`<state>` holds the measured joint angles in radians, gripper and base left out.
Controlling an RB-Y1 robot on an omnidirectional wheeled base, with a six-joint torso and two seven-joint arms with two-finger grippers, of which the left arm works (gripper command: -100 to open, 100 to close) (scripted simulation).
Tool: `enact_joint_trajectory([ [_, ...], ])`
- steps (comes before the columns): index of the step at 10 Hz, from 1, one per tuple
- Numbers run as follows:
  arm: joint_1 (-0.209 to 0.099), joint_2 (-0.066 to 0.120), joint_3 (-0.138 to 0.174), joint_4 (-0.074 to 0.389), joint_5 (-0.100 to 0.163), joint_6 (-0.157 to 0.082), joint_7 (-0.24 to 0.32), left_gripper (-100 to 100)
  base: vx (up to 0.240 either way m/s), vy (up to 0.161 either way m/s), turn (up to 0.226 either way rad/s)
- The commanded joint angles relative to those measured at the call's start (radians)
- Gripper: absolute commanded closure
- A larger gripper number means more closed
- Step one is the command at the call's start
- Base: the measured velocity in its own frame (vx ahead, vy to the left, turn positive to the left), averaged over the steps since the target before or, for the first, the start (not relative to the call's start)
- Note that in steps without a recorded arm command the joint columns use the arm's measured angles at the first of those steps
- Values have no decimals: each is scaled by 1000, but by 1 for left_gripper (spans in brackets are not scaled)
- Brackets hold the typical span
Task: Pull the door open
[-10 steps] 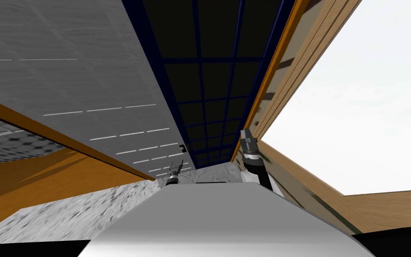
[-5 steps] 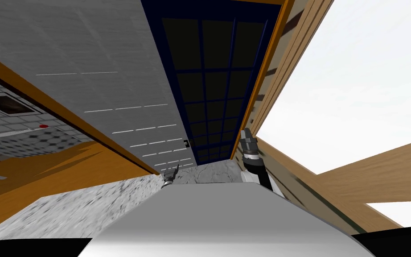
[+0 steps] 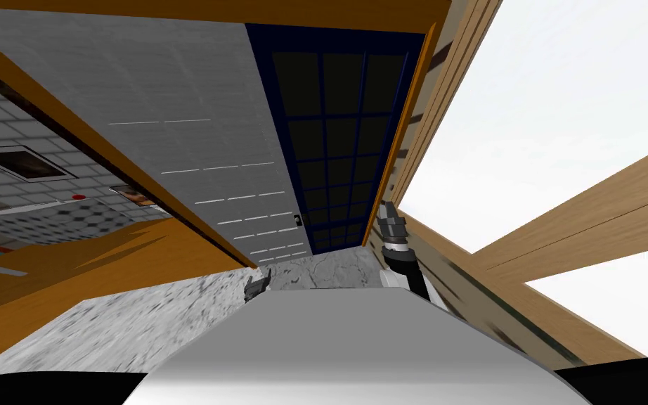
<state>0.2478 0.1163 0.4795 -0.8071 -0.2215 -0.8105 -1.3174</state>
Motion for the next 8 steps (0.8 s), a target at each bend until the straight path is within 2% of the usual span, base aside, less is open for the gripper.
enact_joint_trajectory([
  [1, 20, 5, 30, 2, 13, 16, -8, -100, -184, 73, -28],
  [2, 25, 8, 44, 11, 19, 18, -13, -100, -167, 45, -41],
  [3, 25, 8, 44, 11, 19, 18, -13, -100, -96, 14, -8],
  [6, 32, 15, 107, 50, 49, 26, -38, -100, -89, 33, -77],
  [8, 24, 14, 132, 65, 61, 29, -50, -100, -41, 43, -122],
])
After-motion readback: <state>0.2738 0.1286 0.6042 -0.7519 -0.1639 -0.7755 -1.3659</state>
